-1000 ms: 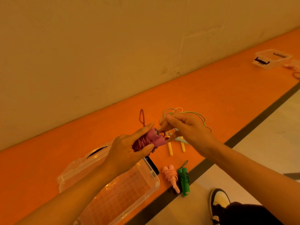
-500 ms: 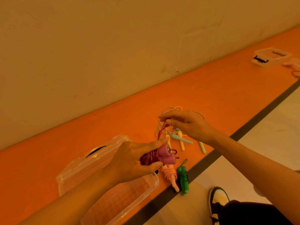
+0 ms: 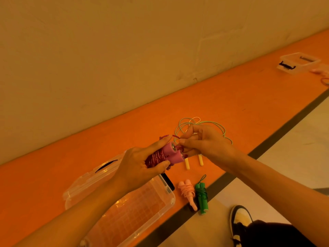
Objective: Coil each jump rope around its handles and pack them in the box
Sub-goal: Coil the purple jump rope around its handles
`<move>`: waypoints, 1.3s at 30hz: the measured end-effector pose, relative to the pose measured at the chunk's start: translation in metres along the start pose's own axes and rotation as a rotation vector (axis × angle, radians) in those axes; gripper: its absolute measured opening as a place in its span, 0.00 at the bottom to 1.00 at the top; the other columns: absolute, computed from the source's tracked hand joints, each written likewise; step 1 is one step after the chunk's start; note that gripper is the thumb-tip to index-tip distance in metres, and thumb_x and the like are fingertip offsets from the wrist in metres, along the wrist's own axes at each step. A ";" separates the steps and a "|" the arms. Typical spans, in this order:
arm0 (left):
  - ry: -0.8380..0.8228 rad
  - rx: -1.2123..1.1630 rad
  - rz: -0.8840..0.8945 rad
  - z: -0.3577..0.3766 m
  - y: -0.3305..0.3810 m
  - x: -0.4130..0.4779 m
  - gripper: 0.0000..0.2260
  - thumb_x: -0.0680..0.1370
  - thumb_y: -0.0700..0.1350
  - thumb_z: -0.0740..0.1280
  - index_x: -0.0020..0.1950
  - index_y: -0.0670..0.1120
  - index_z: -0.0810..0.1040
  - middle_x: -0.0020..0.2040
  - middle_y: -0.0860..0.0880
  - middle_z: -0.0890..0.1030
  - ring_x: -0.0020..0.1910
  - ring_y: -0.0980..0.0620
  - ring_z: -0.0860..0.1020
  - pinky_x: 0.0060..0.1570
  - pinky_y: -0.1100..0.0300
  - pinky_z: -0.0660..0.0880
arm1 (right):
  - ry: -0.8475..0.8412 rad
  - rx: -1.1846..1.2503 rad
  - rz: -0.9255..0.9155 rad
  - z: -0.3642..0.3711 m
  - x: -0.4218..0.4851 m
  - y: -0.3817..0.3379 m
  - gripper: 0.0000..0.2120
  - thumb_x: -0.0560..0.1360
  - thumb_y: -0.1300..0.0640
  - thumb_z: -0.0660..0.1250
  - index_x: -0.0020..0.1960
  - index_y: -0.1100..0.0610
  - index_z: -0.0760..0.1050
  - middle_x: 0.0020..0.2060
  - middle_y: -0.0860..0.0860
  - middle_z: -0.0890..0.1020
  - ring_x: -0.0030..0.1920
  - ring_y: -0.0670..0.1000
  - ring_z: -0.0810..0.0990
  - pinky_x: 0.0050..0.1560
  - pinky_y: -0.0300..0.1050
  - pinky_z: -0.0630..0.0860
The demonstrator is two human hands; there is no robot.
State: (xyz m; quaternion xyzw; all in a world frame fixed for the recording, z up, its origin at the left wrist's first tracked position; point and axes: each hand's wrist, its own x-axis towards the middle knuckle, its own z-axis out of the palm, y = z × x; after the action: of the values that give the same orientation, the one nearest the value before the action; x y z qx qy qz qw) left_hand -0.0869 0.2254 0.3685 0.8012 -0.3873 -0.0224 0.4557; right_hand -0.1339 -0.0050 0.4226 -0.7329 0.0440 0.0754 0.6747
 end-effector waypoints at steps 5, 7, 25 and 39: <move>0.022 -0.015 -0.015 -0.003 -0.001 0.000 0.27 0.75 0.61 0.68 0.72 0.72 0.64 0.47 0.51 0.86 0.37 0.48 0.85 0.37 0.45 0.82 | -0.110 0.051 -0.040 -0.004 -0.004 -0.002 0.12 0.72 0.64 0.72 0.54 0.64 0.76 0.46 0.61 0.86 0.47 0.55 0.86 0.46 0.44 0.83; 0.042 -0.049 -0.014 -0.003 -0.001 0.000 0.27 0.75 0.59 0.69 0.73 0.71 0.65 0.49 0.51 0.86 0.38 0.49 0.85 0.38 0.45 0.82 | -0.125 0.049 -0.067 -0.006 -0.005 -0.002 0.17 0.68 0.61 0.74 0.55 0.62 0.76 0.48 0.59 0.86 0.51 0.56 0.86 0.51 0.48 0.82; 0.044 -0.074 -0.019 -0.003 0.002 0.003 0.27 0.75 0.59 0.69 0.73 0.71 0.64 0.54 0.49 0.84 0.39 0.48 0.85 0.38 0.45 0.83 | 0.002 -0.371 -0.406 0.002 -0.008 0.003 0.17 0.77 0.55 0.67 0.65 0.55 0.77 0.45 0.41 0.86 0.46 0.38 0.84 0.42 0.30 0.76; -0.021 -0.050 -0.004 -0.004 0.002 0.002 0.27 0.76 0.61 0.67 0.74 0.70 0.64 0.53 0.45 0.84 0.37 0.45 0.84 0.35 0.43 0.82 | -0.123 -0.008 -0.269 0.003 -0.009 0.001 0.14 0.75 0.57 0.67 0.58 0.59 0.82 0.49 0.53 0.87 0.49 0.52 0.86 0.45 0.39 0.80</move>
State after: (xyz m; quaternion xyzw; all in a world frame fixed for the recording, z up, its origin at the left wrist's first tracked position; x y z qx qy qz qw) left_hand -0.0851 0.2265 0.3726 0.7899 -0.3899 -0.0414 0.4715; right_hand -0.1428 -0.0023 0.4229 -0.7290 -0.0962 0.0292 0.6771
